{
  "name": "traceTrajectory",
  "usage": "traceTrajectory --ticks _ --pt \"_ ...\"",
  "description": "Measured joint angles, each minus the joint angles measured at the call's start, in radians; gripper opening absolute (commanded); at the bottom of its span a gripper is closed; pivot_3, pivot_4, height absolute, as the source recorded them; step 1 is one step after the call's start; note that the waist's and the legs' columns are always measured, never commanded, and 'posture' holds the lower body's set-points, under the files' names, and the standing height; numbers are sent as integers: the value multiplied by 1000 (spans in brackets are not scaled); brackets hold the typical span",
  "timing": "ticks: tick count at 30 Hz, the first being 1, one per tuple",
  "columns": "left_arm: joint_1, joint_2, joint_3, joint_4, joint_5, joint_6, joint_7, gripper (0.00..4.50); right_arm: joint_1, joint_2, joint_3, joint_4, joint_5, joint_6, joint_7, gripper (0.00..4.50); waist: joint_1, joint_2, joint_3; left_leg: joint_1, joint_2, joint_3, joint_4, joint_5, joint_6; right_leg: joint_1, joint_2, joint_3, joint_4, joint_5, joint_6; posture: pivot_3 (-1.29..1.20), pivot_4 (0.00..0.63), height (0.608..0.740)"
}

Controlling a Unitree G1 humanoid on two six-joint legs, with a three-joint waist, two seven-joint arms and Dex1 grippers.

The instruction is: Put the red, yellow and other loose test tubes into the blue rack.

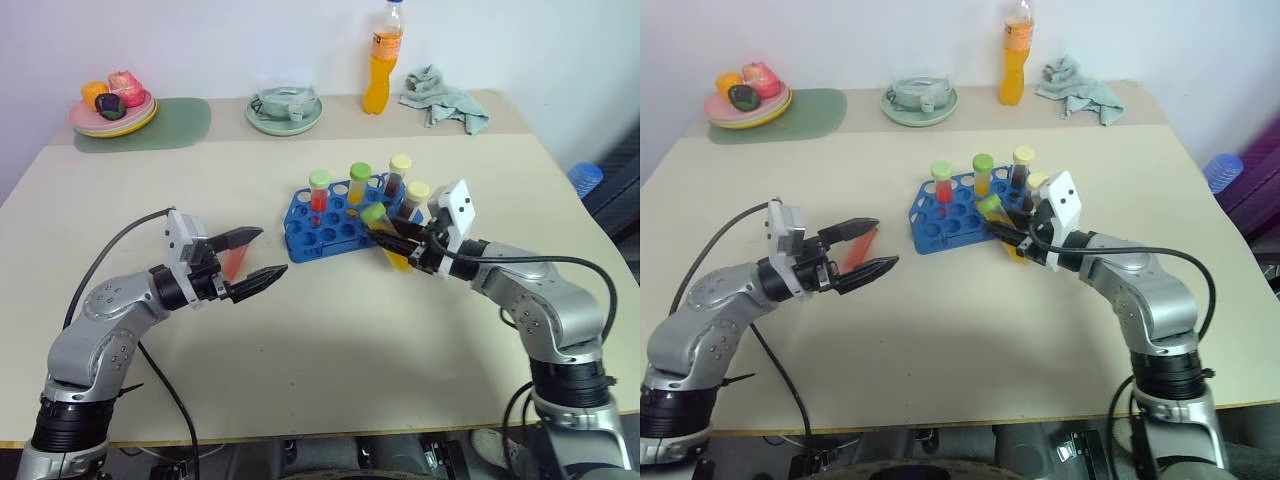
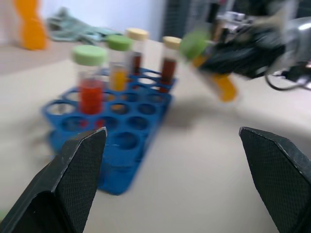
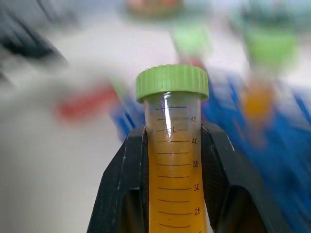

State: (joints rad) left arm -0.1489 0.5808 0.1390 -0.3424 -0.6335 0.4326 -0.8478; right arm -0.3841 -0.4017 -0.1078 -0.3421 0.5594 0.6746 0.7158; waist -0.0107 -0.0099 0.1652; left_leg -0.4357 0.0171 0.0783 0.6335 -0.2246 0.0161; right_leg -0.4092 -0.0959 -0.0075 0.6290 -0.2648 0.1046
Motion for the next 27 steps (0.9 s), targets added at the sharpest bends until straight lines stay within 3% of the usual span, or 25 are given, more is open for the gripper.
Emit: traceTrajectory --ticks 6,12,19,27 --pt "-2 -29 -10 0 36 -22 43 4500 -28 126 7 61 -20 -225 -16 814 -3 -1 0 0 0 0 1 0 0 0 0 0 1 0 -1 0 150 740" --pt "-4 -37 -22 -3 36 -23 50 4500 -77 264 21 375 -174 -629 -61 814 -6 -1 0 1 0 0 0 0 0 0 1 0 1 1 2 0 150 740" --pt "60 -37 -16 -7 36 -56 26 4500 -162 332 2 655 -232 -918 -96 814 -10 0 0 2 0 1 0 1 -1 0 1 0 2 1 2 0 150 740" --pt "117 -36 -7 0 40 -120 -6 4500 -217 356 -1 913 -253 -1118 -92 814 -11 0 0 2 0 0 -1 1 -2 0 0 0 2 1 1 0 150 740"
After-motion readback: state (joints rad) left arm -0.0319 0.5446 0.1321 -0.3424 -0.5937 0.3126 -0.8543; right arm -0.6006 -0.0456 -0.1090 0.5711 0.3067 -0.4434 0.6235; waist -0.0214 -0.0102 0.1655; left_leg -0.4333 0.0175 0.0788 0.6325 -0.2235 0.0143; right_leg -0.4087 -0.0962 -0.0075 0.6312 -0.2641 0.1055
